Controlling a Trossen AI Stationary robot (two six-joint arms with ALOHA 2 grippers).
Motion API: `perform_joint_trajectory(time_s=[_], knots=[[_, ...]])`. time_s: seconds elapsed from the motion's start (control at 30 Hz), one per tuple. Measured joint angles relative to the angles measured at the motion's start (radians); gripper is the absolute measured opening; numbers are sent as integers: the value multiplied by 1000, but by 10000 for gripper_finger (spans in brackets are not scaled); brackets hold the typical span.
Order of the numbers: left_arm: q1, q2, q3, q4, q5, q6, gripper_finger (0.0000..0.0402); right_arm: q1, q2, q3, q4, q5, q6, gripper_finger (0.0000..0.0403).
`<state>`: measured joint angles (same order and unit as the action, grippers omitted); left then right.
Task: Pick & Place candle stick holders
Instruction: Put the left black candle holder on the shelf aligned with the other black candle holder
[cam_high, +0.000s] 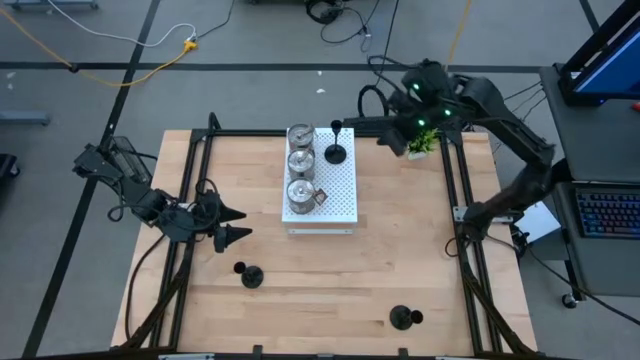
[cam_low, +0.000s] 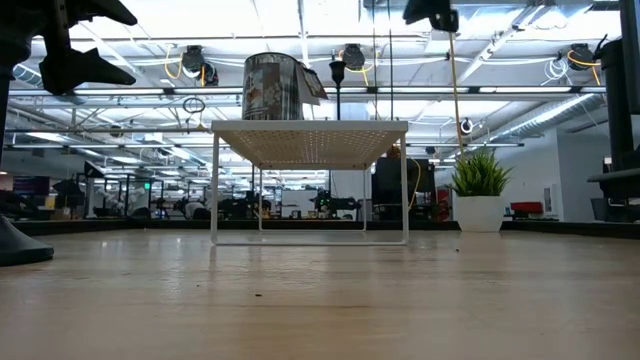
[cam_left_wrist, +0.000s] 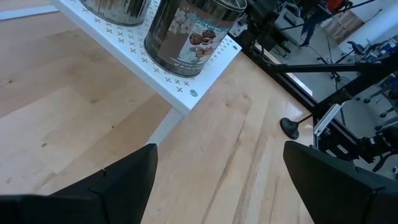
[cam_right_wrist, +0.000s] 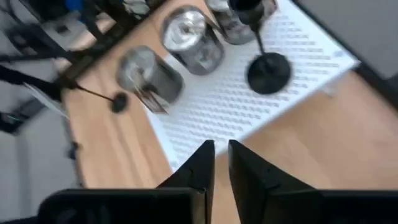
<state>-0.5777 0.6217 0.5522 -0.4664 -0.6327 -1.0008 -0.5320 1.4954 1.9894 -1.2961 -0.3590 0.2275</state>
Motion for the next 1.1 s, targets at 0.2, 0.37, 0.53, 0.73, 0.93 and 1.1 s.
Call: perform_joint_trajectory(time_s=[0.2, 0.37, 0.53, 0.73, 0.93, 1.1], knots=[[0, 0, 0, 36, 0, 0, 351, 90, -87, 0, -23, 172, -65, 4], [0, 0, 0, 101, -2, 1, 351, 149, -159, -1, 37, 181, -98, 1], [0, 0, 0, 143, -3, 6, 351, 213, -278, -104, 173, 268, -117, 1], [0, 0, 0, 207, -7, 53, 351, 280, -501, -457, 479, 306, -108, 1], [0, 0, 0, 361, -5, 251, 351, 313, -718, -823, 789, 306, -76, 1], [0, 14, 10, 499, 27, 383, 351, 323, -874, -1064, 984, 305, -75, 1]])
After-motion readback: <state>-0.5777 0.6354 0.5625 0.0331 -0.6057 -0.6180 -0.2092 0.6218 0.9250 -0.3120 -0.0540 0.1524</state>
